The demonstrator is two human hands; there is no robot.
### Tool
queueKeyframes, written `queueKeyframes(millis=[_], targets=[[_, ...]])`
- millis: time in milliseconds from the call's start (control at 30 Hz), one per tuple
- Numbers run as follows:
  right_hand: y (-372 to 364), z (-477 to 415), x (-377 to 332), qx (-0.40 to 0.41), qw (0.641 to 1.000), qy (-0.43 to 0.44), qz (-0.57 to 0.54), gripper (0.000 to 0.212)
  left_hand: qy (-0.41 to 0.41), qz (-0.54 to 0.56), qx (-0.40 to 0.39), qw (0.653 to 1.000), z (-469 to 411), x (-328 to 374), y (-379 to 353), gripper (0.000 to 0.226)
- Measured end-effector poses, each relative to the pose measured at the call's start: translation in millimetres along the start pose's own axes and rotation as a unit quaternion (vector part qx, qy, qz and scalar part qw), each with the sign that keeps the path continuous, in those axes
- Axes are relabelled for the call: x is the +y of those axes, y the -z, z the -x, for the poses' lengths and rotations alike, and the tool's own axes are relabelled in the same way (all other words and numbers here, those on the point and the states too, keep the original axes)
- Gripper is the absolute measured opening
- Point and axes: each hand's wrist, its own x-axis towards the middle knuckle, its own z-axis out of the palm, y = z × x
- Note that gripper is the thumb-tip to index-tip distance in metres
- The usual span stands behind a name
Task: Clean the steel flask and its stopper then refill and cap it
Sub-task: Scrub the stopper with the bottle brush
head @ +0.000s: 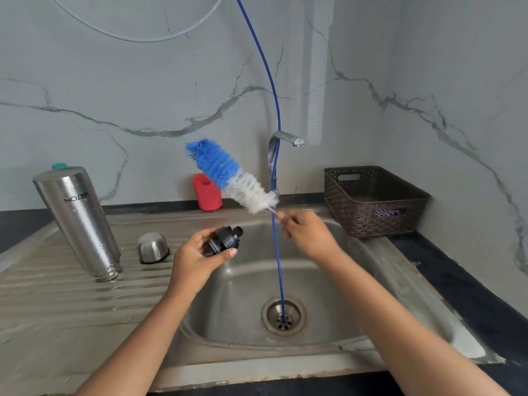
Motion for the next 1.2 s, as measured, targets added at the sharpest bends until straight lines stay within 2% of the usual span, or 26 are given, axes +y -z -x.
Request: queueKeyframes(millis=[33, 133, 233, 533, 633, 767, 900, 1100, 1200], targets=[[10.6, 3.4, 3.4, 0.001, 0.999, 0.031, 0.023, 0.025, 0.006, -0.005, 0.017, 1.000, -1.2, -1.9, 0.4, 0.058], [38.0, 28.6, 15.8, 0.001, 0.991, 0.111, 0.076, 0.035, 0.019, -0.004, 0.067, 0.998, -4.0, -4.5, 1.0, 0.045], [51.0, 57.8, 31.8, -0.017, 0.977, 0.147, 0.156, 0.041, 0.031, -0.001, 0.099, 0.995, -6.9, -6.8, 4.8, 0.046], [30.2, 63.9, 35.7, -0.074, 0.959, 0.086, 0.259, 0.038, 0.025, -0.029, 0.110, 0.993, -6.1, -1.7, -1.9, 0.042], [45.1, 68.0, 40.2, -0.100, 0.960, 0.085, 0.247, 0.039, 0.033, -0.025, 0.121, 0.992, -8.7, -5.0, 4.2, 0.041], [44.1, 55.4, 38.1, -0.065, 0.955, 0.096, 0.274, 0.036, 0.008, -0.069, 0.067, 0.995, -1.0, 1.9, -11.3, 0.046], [47.0, 57.3, 37.2, -0.121, 0.950, 0.123, 0.260, 0.036, 0.022, -0.061, 0.102, 0.993, -4.4, -2.9, -0.3, 0.046], [50.6, 46.8, 30.6, -0.102, 0.953, 0.112, 0.262, 0.035, 0.014, -0.075, 0.082, 0.994, -1.2, 0.0, -9.9, 0.051], [59.4, 54.1, 31.8, -0.149, 0.953, 0.101, 0.245, 0.034, 0.027, -0.063, 0.100, 0.993, -6.4, -6.0, 1.2, 0.050]])
